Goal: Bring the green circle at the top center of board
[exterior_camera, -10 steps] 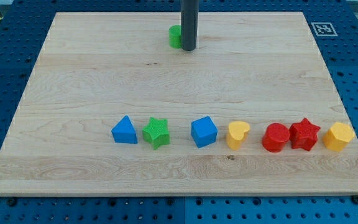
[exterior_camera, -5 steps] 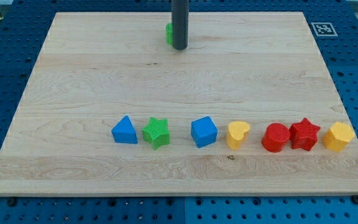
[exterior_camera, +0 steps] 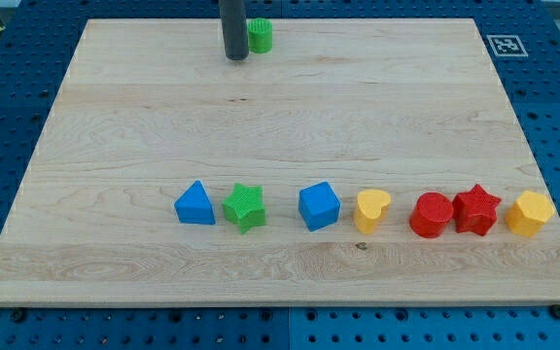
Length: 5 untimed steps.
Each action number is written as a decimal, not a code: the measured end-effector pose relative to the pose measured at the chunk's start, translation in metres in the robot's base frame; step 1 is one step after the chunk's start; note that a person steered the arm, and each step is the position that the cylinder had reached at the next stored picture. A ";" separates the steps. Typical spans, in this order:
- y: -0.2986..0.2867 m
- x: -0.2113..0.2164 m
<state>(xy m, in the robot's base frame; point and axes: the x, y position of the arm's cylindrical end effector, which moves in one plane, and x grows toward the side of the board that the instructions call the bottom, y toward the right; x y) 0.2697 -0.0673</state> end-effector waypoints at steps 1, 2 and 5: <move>0.000 0.000; 0.000 0.003; 0.022 -0.003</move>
